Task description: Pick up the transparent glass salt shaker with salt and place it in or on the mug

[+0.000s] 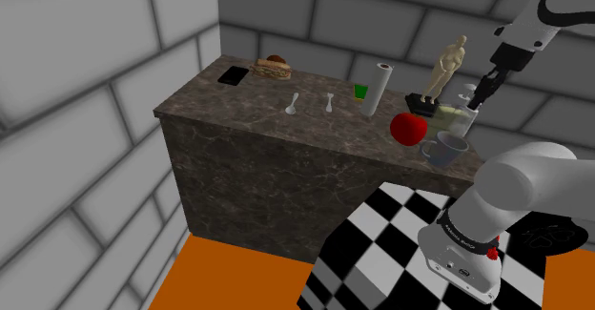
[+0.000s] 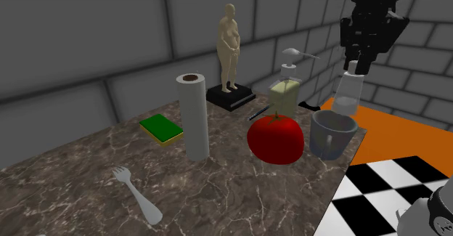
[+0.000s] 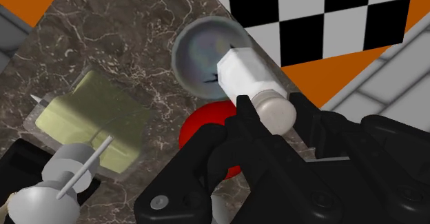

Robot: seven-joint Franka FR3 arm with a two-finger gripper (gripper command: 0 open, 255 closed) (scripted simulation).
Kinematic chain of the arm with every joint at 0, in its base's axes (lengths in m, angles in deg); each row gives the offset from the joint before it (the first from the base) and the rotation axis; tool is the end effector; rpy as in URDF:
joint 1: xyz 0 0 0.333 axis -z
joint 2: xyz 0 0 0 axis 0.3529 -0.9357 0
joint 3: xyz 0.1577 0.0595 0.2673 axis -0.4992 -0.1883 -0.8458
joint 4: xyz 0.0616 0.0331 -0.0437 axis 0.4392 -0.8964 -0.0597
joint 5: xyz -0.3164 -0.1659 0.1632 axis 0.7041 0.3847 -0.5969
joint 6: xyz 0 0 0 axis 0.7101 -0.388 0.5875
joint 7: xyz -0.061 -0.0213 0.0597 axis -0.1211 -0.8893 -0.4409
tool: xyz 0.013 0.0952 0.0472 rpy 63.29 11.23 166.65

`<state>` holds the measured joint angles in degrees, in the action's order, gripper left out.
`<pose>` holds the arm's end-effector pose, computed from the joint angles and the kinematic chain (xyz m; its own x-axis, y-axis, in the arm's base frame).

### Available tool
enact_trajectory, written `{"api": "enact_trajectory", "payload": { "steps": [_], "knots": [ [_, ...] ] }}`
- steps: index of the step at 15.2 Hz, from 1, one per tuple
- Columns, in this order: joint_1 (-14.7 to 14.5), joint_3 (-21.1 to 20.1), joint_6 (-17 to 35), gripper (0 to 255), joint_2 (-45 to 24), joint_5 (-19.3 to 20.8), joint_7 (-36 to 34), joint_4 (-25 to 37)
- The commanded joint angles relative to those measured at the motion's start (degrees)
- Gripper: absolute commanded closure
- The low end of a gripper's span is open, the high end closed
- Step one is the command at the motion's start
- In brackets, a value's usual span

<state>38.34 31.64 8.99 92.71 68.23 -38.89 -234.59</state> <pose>0.1578 -0.2167 0.5131 0.9913 -0.1316 0.0063 -0.1305 -0.9874 -0.0896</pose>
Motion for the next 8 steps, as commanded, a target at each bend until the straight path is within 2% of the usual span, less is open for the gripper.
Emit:
{"api": "enact_trajectory", "payload": {
  "steps": [1, 8],
  "knots": [
    [0.31, 0.77, 1.55, 255, 0.17, 0.71, 0.17, -1.67],
    [1.27, 2.75, 6.15, 255, 0.67, 2.67, 0.28, -6.83]
  ]
}}
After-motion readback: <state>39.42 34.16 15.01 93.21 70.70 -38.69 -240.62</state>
